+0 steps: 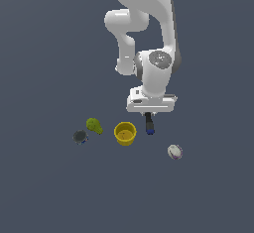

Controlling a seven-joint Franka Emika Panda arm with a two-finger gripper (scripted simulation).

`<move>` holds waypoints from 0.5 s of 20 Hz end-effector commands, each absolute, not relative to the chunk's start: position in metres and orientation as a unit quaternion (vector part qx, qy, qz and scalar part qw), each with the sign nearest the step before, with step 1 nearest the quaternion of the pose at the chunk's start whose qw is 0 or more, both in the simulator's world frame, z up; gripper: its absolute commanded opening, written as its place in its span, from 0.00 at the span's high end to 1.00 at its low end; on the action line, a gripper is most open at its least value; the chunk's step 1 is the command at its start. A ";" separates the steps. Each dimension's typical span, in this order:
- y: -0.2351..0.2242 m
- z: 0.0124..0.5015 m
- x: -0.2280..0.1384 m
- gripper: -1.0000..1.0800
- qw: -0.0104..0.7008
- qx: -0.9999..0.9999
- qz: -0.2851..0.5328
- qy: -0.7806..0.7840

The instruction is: Pick up a designated object from a clutter of objects.

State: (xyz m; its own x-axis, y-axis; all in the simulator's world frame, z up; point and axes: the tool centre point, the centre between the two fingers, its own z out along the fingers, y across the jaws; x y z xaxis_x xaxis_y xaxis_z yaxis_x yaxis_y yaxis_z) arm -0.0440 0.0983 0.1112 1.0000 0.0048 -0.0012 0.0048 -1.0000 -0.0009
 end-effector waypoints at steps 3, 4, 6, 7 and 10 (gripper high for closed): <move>0.065 0.152 -0.024 1.00 0.001 -1.000 0.000 -0.003; 0.057 0.161 -0.019 1.00 0.002 -1.000 0.000 -0.003; 0.042 0.178 -0.010 1.00 0.002 -1.000 0.000 -0.003; 0.035 0.187 -0.006 1.00 0.002 -1.000 0.000 -0.003; 0.012 0.214 0.008 1.00 0.002 -1.000 0.000 -0.003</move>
